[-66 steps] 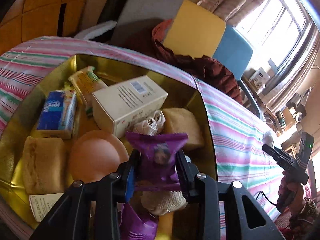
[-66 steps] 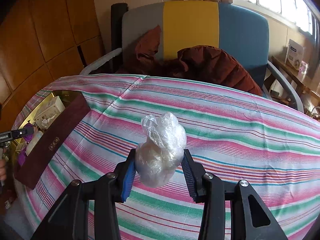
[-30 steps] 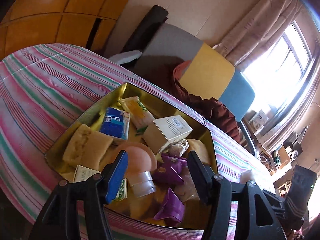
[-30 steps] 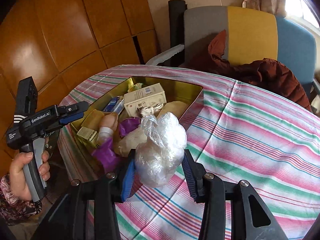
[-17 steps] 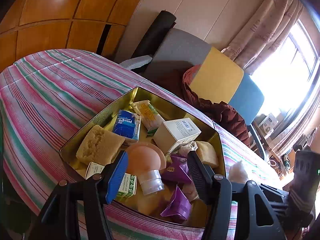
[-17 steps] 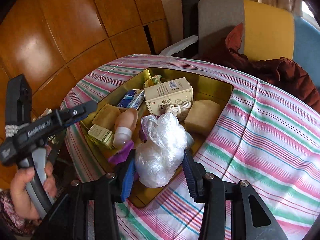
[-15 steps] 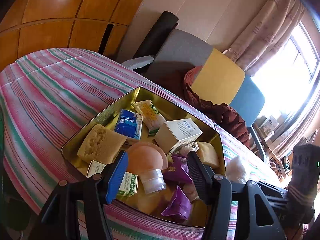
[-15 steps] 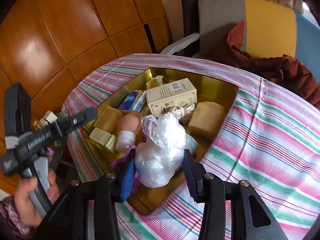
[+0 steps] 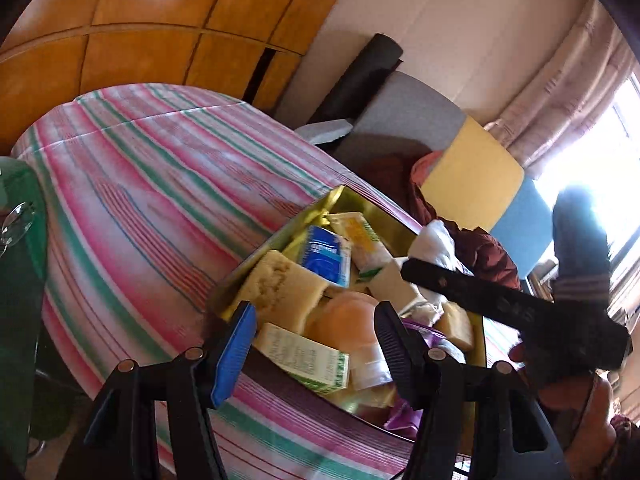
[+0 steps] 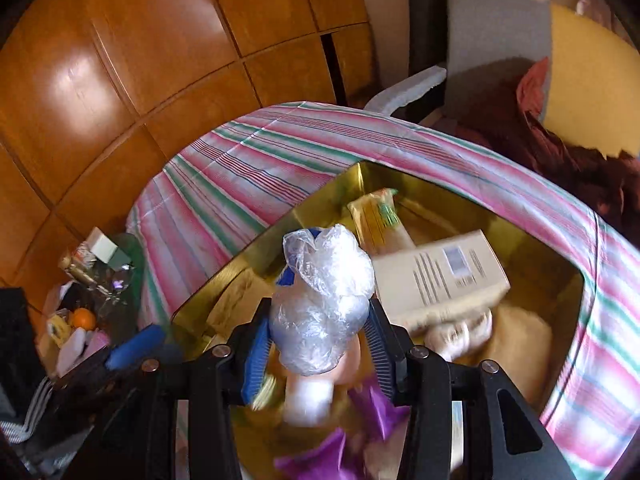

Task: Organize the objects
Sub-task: 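Carry the wrapped ball over the tray with the right tool and release it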

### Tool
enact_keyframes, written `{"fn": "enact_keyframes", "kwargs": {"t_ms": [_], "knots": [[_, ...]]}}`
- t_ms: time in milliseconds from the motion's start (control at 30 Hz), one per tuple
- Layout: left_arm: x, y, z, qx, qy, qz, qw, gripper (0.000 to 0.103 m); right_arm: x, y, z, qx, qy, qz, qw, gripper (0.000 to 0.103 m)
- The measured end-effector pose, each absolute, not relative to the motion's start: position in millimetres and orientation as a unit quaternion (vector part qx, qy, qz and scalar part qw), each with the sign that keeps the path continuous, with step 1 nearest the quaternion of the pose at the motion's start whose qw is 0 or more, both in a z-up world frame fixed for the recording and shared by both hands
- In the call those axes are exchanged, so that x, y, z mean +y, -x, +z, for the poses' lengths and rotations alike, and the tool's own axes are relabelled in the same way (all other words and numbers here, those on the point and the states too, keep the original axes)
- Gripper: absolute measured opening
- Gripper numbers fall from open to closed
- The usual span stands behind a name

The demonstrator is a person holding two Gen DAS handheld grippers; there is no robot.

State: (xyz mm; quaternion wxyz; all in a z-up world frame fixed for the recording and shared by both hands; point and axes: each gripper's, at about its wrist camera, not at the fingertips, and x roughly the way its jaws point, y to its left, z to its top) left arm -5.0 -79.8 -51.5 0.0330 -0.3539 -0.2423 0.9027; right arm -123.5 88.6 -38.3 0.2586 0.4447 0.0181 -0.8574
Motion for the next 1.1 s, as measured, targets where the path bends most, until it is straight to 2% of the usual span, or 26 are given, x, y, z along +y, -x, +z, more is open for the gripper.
{"fn": "enact_keyframes", "kwargs": {"t_ms": [300,367,400,433,967,1100], "knots": [[-84.3,7.7,-54.9,-0.245,0.357,0.901,0.034,0.062,63.5,164.0,-58.3,0.048,-0.455,-0.862,0.216,0.048],[-82.4,8.3,-55.8,-0.241,0.361,0.9,0.039,0.062,60.2,164.7,-58.3,0.069,-0.441,-0.871,0.203,0.052],[-81.2,7.9,-55.6,-0.24,0.361,0.9,0.04,0.062,59.1,164.5,-58.5,0.082,-0.438,-0.874,0.192,0.059],[-80.3,7.9,-55.7,-0.239,0.361,0.901,0.041,0.062,59.4,163.3,-58.4,0.089,-0.435,-0.876,0.187,0.062],[-53.8,4.6,-47.3,-0.192,0.363,0.91,0.06,0.062,104.8,97.6,-36.6,0.063,-0.401,-0.903,0.142,0.074],[-48.1,2.0,-41.4,-0.178,0.363,0.913,0.051,0.062,119.6,75.0,-31.3,0.048,-0.4,-0.908,0.115,0.085]]}}
